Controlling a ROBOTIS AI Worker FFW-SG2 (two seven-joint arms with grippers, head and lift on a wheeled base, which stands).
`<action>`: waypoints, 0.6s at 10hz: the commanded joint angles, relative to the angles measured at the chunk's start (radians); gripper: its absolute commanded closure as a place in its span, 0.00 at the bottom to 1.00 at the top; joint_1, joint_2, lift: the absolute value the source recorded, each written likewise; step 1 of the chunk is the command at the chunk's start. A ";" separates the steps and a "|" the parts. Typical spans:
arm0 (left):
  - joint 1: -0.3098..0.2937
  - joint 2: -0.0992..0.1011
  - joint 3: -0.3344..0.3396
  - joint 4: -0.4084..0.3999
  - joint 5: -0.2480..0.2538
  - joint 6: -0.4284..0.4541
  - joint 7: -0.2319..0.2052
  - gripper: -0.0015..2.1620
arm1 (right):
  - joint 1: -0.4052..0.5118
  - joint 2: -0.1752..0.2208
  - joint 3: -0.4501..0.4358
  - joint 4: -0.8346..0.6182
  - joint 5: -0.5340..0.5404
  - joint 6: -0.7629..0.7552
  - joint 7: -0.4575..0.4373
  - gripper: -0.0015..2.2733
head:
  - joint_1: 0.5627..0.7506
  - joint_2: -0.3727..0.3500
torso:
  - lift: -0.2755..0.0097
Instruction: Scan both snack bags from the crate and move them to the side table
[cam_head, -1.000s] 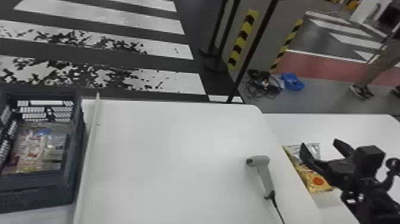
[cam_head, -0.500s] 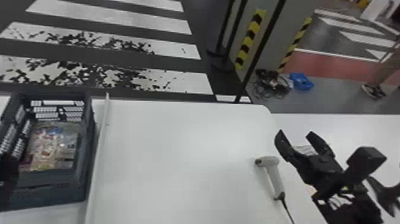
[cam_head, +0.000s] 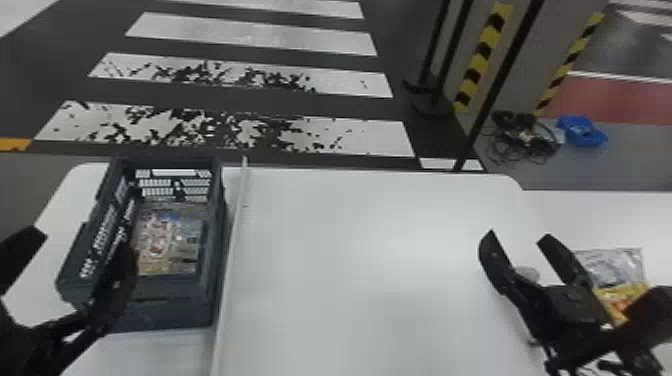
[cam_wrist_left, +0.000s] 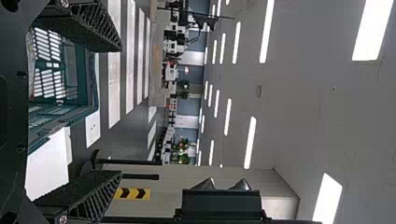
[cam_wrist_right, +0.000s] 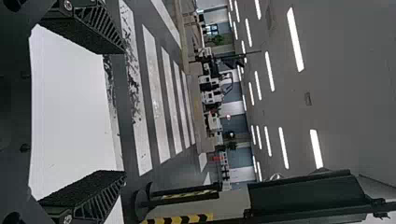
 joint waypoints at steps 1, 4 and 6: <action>0.006 0.003 0.021 -0.059 0.016 0.123 0.002 0.03 | 0.026 0.001 0.021 0.003 0.009 -0.051 0.000 0.03 | 0.70 0.34 | 0.63; -0.058 -0.035 0.071 -0.158 0.028 0.518 0.046 0.03 | 0.053 -0.007 0.051 0.009 0.039 -0.131 0.000 0.03 | 0.70 0.37 | 0.63; -0.137 -0.056 0.111 -0.197 0.046 0.733 0.057 0.03 | 0.058 -0.024 0.062 0.007 0.040 -0.140 0.008 0.03 | 0.70 0.40 | 0.63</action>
